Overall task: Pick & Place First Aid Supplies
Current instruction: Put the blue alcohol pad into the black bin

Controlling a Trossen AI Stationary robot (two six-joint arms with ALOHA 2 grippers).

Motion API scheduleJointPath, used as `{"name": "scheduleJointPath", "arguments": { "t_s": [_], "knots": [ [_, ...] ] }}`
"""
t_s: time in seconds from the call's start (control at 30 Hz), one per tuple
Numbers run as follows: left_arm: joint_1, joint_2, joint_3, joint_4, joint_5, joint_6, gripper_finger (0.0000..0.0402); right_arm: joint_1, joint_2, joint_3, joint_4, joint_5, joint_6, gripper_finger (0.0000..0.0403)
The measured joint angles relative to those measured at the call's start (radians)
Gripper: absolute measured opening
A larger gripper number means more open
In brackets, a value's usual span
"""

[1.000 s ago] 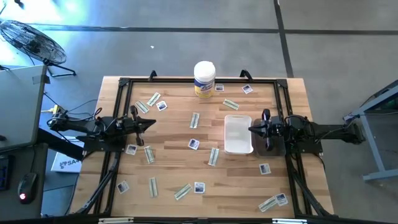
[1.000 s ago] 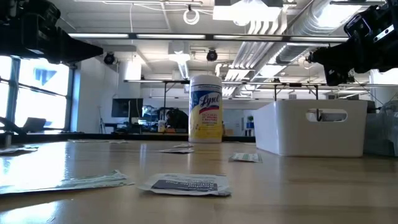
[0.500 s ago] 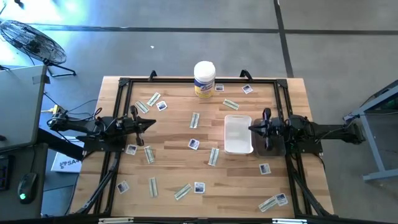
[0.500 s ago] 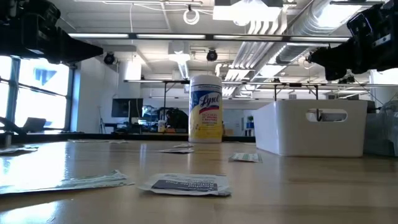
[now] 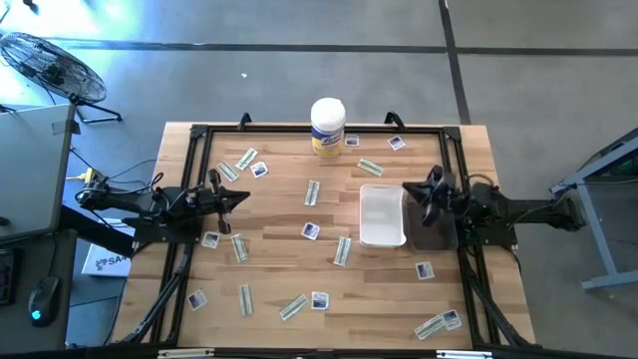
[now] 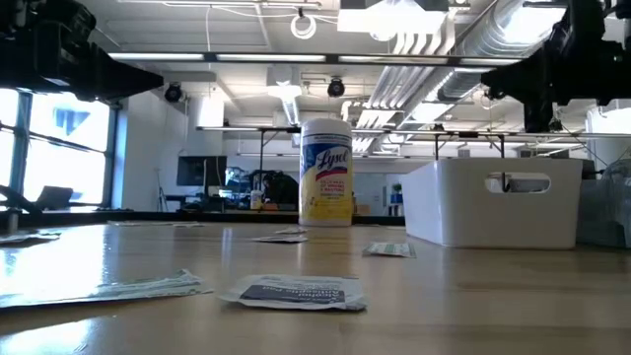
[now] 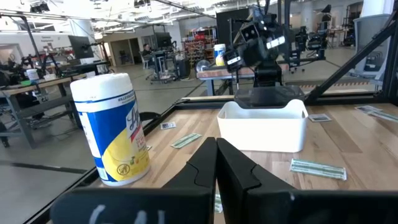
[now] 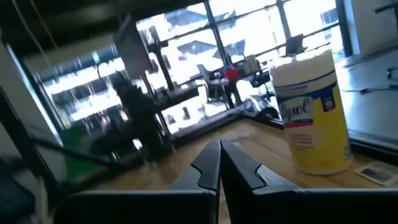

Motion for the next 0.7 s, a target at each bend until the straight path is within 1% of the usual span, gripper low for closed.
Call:
{"name": "scheduleJointPath", "arguments": {
  "t_s": [0.13,0.2,0.23,0.33,0.37,0.43,0.53,0.6,0.7],
  "knots": [
    [0.0,0.0,0.0,0.0,0.0,0.0,0.0001,0.0,0.0,0.0,0.085,0.091,0.052,0.0002],
    [0.0,0.0,0.0,0.0,0.0,0.0,0.0001,-0.001,0.0,0.0,0.15,0.079,0.105,0.0002],
    [0.0,0.0,0.0,0.0,0.0,0.0,0.0001,0.0,0.001,0.0,0.195,0.043,0.12,0.0003],
    [0.0,0.0,0.0,0.0,0.0,0.0,0.0001,0.018,0.03,0.0,0.333,-0.113,0.103,0.0002],
    [0.0,0.0,0.0,0.0,0.0,0.0,0.0001,0.034,0.05,0.0,0.374,-0.147,0.093,0.0002],
    [0.0,0.0,0.0,0.0,0.0,0.0,0.0001,0.077,0.103,0.0,0.441,-0.172,0.072,0.0002],
    [0.0,0.0,0.0,0.0,0.0,0.0,0.0001,0.162,0.219,0.0,0.523,-0.148,0.035,0.0002],
    [0.0,0.0,0.0,0.0,0.0,0.0,0.0001,0.224,0.315,0.001,0.579,-0.095,0.015,0.0002],
    [0.0,0.0,0.0,0.0,0.0,0.0,0.0001,0.317,0.471,0.027,0.61,-0.001,-0.004,0.0002]
  ]
}}
